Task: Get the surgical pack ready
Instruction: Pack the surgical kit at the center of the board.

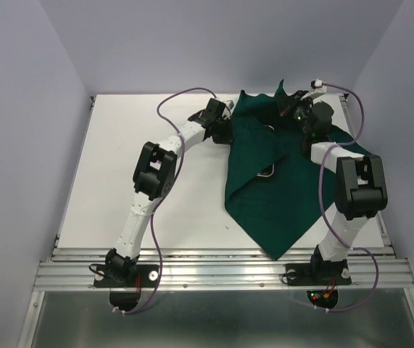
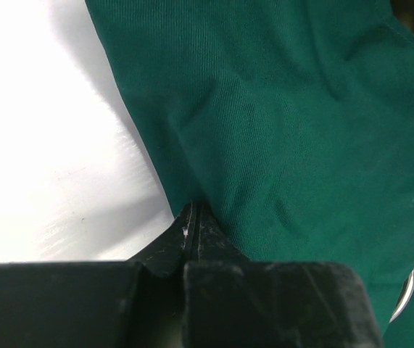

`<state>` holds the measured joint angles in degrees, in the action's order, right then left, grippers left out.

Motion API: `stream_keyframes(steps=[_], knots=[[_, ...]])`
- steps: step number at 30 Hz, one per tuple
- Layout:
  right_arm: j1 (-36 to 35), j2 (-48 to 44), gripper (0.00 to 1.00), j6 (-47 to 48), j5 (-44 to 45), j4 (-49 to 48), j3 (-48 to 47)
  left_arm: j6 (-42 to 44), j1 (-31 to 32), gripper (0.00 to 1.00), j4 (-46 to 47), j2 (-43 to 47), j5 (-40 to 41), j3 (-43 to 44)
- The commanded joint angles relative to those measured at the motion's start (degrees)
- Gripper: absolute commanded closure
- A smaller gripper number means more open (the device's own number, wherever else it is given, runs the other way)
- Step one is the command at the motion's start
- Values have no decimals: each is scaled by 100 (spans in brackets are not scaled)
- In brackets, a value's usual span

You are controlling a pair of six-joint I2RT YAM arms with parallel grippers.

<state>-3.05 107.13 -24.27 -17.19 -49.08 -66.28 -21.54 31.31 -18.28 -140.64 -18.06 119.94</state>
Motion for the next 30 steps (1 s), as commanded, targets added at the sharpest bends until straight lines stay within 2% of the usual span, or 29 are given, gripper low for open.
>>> stream_keyframes(steps=[1, 11, 17, 20, 23, 25, 26, 27, 28, 29, 30], knots=[[-64, -737, 99, 63, -294, -515, 413, -52, 7, 100, 228, 353, -224, -5], [-117, -1590, 99, 274, -698, -41, 1380, -140, 7, 100, 334, 327, -197, -146], [-117, -1898, 99, 370, -645, 48, 1952, -166, 7, 100, 369, 353, -206, -164], [-117, -1749, 99, 607, -208, 371, 1778, -166, 7, 100, 378, 397, -206, -190], [-117, -1424, 99, 1106, 476, 574, 1137, -166, 7, 100, 396, 467, -189, -243], [-117, -810, 82, 1336, 1004, 1118, 532, -166, 7, 100, 405, 502, -189, -252], [-47, -538, 70, 1433, 1233, 1303, -211, -166, 7, 100, 405, 494, -206, -243], [6, 4, 42, 1538, 1584, 1783, -1063, -166, -2, 100, 405, 502, -215, -217], [93, 270, 34, 1540, 1665, 2092, -1071, -166, 7, 100, 405, 502, -215, -199], [94, 508, 29, 1557, 1710, 2417, -1967, -166, 7, 100, 378, 502, -224, -190], [94, 728, 23, 1574, 1910, 3065, -2420, -158, 7, 100, 378, 520, -232, -190]])
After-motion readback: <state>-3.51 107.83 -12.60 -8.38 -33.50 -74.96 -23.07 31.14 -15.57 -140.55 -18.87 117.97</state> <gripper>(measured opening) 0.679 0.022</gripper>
